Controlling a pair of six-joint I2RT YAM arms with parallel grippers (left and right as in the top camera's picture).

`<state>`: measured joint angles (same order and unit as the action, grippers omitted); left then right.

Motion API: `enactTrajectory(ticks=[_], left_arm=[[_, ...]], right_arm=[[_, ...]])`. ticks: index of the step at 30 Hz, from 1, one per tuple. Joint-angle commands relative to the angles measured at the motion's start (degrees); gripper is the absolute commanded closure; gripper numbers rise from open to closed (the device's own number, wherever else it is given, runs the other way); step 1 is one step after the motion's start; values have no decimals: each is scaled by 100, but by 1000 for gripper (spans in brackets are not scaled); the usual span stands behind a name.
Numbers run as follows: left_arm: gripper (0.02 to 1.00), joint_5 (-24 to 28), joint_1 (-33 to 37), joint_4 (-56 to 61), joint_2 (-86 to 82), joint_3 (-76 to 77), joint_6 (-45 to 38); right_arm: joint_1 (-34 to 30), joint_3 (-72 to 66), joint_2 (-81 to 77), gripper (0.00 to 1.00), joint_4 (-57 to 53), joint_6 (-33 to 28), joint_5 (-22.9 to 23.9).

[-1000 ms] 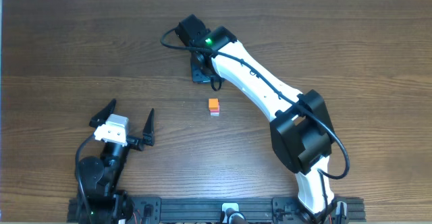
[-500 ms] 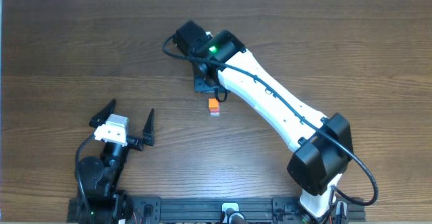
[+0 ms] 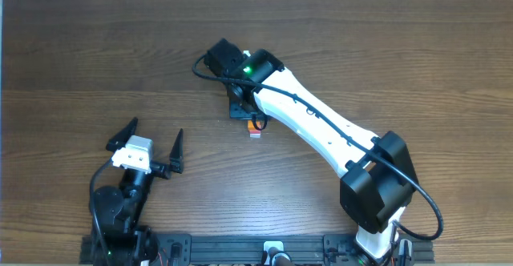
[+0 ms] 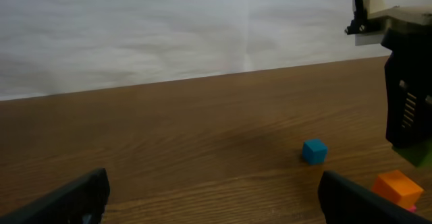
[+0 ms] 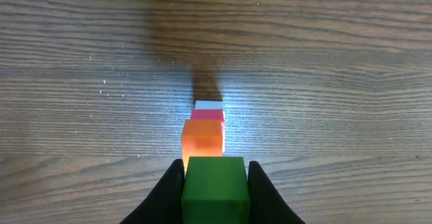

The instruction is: Stack Cubes

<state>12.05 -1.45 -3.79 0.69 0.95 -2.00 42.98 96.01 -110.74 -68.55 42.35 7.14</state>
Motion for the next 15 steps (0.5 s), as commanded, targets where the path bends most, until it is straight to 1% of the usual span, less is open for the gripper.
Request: enactTrajectory(ticks=[1, 4, 7, 15], left_arm=[[18, 52, 35, 17, -42, -37, -79], [18, 52, 35, 15, -42, -35, -79], [18, 52, 35, 17, -42, -37, -79], [18, 52, 35, 17, -42, -37, -79]], right_arm=[[74, -90, 76, 991, 33, 92, -46], [96, -140, 76, 989, 70, 92, -46], [114, -267, 76, 989, 203, 85, -157], [118, -326, 76, 989, 262, 87, -166]])
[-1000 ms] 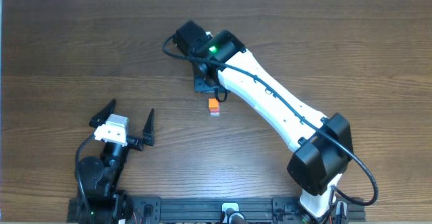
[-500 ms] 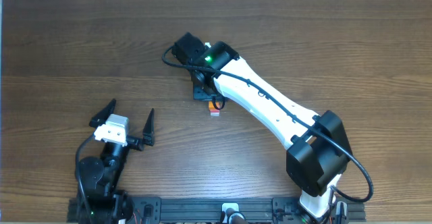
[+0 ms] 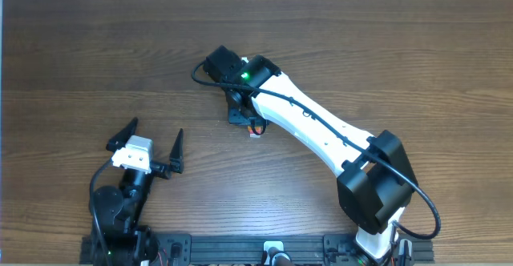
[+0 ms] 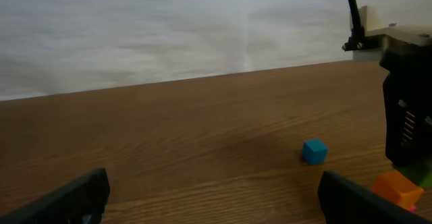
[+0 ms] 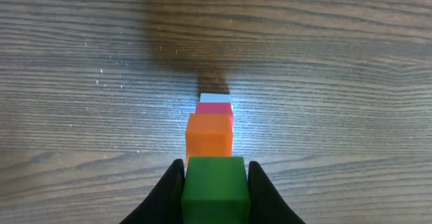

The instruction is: Stack Cubes

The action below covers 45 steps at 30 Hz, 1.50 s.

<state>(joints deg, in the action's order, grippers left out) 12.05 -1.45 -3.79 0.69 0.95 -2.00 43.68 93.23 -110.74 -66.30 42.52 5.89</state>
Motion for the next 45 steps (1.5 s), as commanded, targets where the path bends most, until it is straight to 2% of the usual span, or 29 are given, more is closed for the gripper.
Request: enactTrajectory(ticks=[1, 38, 40, 43, 45], left_arm=[[18, 52, 35, 15, -42, -35, -79], [18, 52, 35, 17, -42, -35, -79], [18, 52, 35, 17, -42, -35, -79], [18, 52, 35, 17, -42, -35, -79], [18, 52, 35, 17, -42, -35, -79]], right_arm=[[52, -48, 76, 987, 55, 68, -42], [39, -409, 76, 987, 546, 50, -22], [39, -409, 76, 904, 546, 50, -22], [39, -409, 76, 652, 546, 50, -24], [39, -411, 76, 544, 546, 50, -22]])
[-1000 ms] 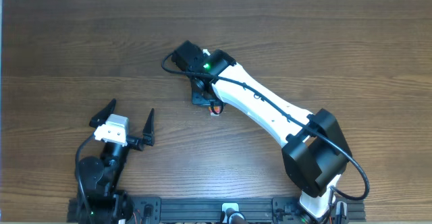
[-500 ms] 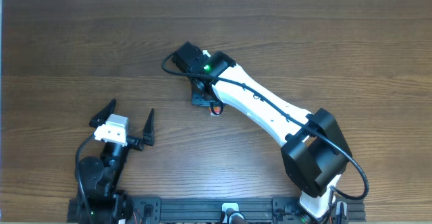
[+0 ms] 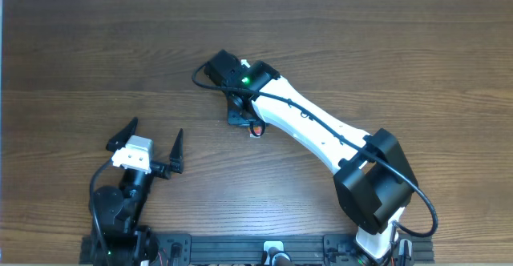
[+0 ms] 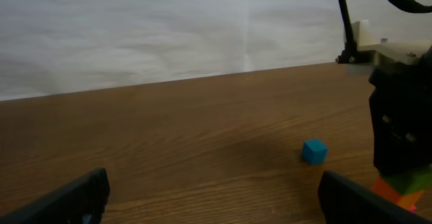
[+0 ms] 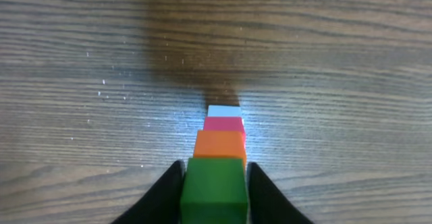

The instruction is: Stack Cubes

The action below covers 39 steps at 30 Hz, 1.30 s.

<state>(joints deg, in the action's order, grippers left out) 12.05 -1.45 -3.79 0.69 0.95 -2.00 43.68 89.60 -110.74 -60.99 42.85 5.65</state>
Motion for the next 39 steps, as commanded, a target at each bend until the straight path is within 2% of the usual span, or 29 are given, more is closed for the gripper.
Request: enactTrajectory(ticks=[1, 3, 5, 7, 18, 25, 32, 39], left_arm=[[18, 52, 35, 17, -42, -37, -79], [18, 52, 35, 17, -42, -35, -79], [18, 52, 35, 17, -42, -37, -79], [18, 52, 35, 17, -42, -35, -79], [18, 52, 35, 17, -42, -37, -79], [18, 52, 35, 15, -42, -37, -79], [18, 52, 35, 17, -42, -35, -79], [18, 52, 35, 17, -42, -35, -79]], right_arm=[[39, -46, 76, 441, 15, 17, 2], [24, -46, 76, 251, 15, 17, 0], [17, -46, 76, 169, 15, 17, 0], [7, -46, 76, 130, 17, 17, 0], [-13, -48, 76, 110, -28, 17, -2], [-13, -46, 76, 137, -31, -7, -2], [-13, -46, 76, 215, -72, -7, -2], [-13, -46, 76, 509, -101, -4, -2]])
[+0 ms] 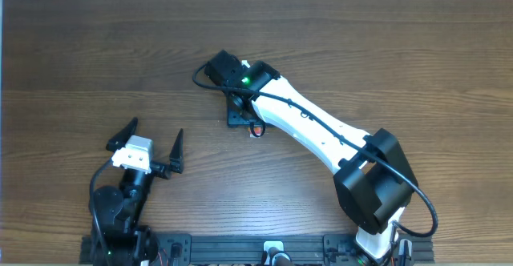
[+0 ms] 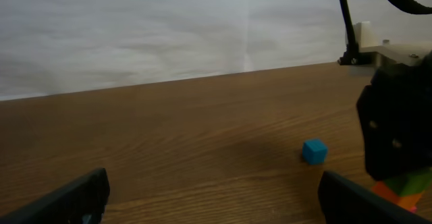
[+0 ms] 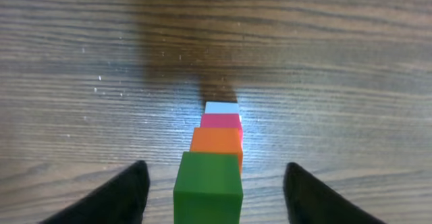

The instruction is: Stack Cubes

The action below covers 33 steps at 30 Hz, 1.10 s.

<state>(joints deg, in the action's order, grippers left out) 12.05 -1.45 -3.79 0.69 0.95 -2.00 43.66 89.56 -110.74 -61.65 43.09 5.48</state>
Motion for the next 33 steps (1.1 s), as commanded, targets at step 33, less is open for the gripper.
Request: enactTrajectory(ticks=[33], left_arm=[[18, 52, 35, 15, -42, -35, -79]], right_arm=[[-7, -42, 76, 660, -7, -310, 15]])
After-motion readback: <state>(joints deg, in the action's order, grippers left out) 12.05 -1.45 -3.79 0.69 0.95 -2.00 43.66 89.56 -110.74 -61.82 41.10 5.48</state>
